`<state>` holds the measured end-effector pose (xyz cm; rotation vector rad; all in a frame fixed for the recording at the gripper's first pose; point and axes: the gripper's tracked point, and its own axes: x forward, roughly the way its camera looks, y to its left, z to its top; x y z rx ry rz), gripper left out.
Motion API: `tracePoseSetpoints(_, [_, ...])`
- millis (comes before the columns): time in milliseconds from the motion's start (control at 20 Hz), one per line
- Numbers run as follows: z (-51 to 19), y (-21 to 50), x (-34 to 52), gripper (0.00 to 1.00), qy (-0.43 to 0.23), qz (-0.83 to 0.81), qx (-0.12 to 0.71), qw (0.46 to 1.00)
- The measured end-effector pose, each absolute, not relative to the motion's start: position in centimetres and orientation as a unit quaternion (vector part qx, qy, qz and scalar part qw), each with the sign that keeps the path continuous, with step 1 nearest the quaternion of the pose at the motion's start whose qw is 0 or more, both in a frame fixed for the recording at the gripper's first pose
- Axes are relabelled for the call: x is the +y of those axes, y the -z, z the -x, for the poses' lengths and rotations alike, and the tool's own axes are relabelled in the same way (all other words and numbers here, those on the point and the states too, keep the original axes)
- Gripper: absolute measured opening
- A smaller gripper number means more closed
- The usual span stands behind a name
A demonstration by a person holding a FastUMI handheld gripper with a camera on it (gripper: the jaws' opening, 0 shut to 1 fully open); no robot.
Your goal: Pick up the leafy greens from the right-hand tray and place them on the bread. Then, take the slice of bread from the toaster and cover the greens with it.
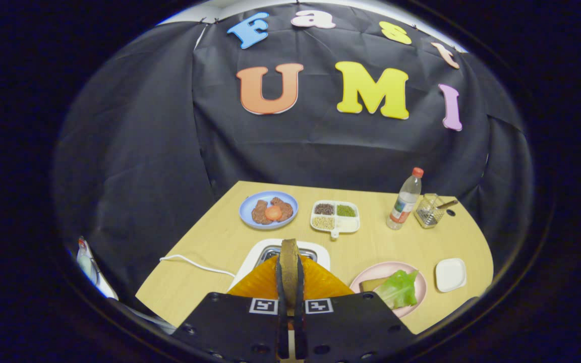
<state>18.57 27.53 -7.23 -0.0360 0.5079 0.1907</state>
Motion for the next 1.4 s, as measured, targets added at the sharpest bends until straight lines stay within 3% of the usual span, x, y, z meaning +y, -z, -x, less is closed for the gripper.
tracePoseSetpoints(400, [-16.9, -0.6, 23.3, 0.05, -0.092, -0.013, 0.18, 0.979])
tracePoseSetpoints(850, [-20.1, 10.0, 13.3, 0.05, -0.054, -0.047, 0.254, 0.964])
tracePoseSetpoints(1250, [-22.5, 19.5, 8.0, 0.05, -0.065, -0.108, 0.333, 0.934])
tracePoseSetpoints(1400, [-23.2, 20.1, 5.9, 0.05, -0.064, -0.111, 0.325, 0.937])
